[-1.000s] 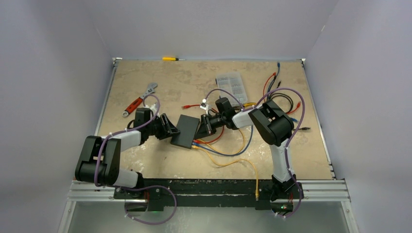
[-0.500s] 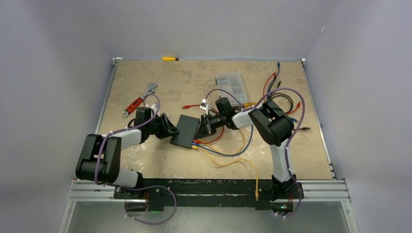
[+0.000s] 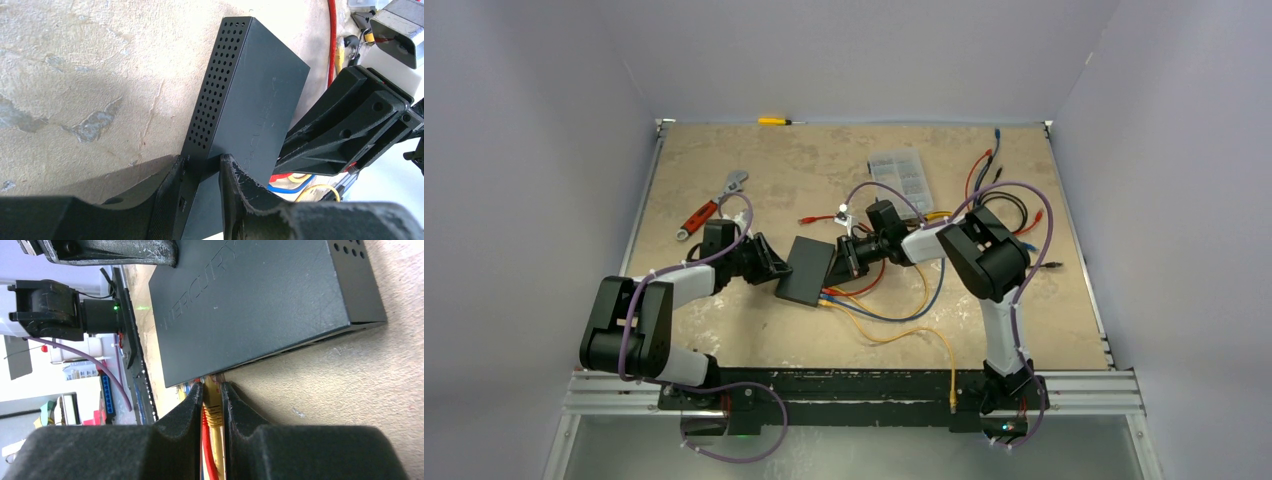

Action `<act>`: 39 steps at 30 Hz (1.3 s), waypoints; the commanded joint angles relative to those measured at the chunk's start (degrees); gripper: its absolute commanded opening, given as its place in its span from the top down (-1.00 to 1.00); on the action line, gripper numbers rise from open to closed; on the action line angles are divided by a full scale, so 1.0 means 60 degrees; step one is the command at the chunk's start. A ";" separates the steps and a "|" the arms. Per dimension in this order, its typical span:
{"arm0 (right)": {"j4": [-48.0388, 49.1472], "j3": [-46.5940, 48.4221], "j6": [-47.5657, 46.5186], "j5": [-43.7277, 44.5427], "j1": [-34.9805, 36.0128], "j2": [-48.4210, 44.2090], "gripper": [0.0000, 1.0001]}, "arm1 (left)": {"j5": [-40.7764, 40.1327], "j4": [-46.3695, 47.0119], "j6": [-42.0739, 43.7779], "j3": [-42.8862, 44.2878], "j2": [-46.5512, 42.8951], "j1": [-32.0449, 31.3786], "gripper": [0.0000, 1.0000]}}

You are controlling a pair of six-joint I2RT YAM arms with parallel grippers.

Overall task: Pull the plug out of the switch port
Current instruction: Pull the connector from the switch port.

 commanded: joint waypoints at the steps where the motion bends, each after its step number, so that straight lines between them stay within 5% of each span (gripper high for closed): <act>1: -0.1353 -0.0382 -0.0827 0.1591 0.0114 0.0181 1.00 | -0.1476 -0.1241 0.0360 -0.0259 0.0323 0.0076 0.50; 39: -0.2090 -0.0885 -0.1365 0.2145 -0.0157 -0.0548 1.00 | -0.1765 -0.1363 0.0382 -0.0344 0.0496 0.0128 0.65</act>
